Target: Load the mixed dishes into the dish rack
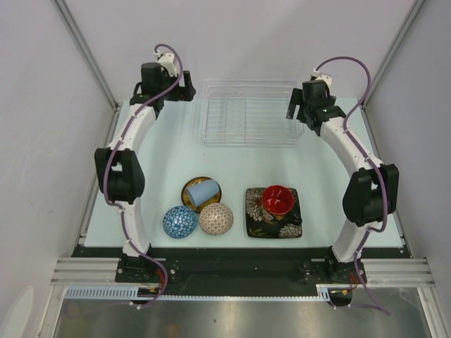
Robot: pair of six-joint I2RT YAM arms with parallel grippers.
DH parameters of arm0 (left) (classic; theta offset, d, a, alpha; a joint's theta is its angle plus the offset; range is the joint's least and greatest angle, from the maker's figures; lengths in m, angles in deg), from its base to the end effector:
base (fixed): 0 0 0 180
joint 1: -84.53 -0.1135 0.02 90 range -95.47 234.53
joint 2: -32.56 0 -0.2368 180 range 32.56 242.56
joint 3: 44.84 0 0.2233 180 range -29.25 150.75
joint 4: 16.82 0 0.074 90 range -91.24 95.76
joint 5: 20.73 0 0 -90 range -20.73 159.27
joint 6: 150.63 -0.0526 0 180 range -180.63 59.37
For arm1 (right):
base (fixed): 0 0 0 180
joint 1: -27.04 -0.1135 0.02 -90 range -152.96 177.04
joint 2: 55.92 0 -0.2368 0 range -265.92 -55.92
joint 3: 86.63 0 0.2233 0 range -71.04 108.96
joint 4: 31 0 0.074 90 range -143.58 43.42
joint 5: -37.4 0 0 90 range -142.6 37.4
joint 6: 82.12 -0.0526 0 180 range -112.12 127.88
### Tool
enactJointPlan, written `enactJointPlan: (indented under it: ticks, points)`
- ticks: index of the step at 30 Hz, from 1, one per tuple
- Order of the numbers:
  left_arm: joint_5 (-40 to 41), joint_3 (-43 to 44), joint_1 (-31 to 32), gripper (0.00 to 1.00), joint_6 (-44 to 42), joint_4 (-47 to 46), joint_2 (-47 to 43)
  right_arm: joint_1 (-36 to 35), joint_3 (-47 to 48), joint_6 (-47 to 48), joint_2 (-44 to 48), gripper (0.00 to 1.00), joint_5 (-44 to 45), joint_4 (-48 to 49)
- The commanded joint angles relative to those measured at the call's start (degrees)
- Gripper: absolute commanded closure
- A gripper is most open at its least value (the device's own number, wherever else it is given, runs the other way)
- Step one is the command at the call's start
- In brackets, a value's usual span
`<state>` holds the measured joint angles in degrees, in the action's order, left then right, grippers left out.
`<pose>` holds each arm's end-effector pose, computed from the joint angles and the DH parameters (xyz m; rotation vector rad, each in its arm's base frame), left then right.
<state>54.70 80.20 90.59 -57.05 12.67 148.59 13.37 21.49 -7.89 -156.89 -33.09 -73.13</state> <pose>0.4575 -0.0619 0.3175 0.2124 1.9209 -0.3575 0.3810 0.0746 0.3029 0.2301 2.1302 -0.0724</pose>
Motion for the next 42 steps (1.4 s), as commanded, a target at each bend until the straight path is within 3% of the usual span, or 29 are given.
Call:
enactJointPlan:
  ticks: [1,9,25,42]
  points:
    - [0.95,4.28,2.10,0.01,1.26,0.94,4.11,2.06,5.11,-0.76,-3.96,0.00,0.27,2.64]
    - [0.95,-1.51,5.27,0.00,1.35,-0.72,5.44,3.65,12.23,-1.37,-13.89,0.00,-2.72,-0.35]
    - [4.28,-16.01,6.68,0.00,-1.46,-6.09,0.78,5.41,10.83,-3.65,-16.98,0.04,-7.90,-0.61]
    - [6.66,-30.43,6.68,0.00,-6.03,-8.99,-7.48,2.78,-4.02,-5.15,-9.69,0.09,-9.84,0.62]
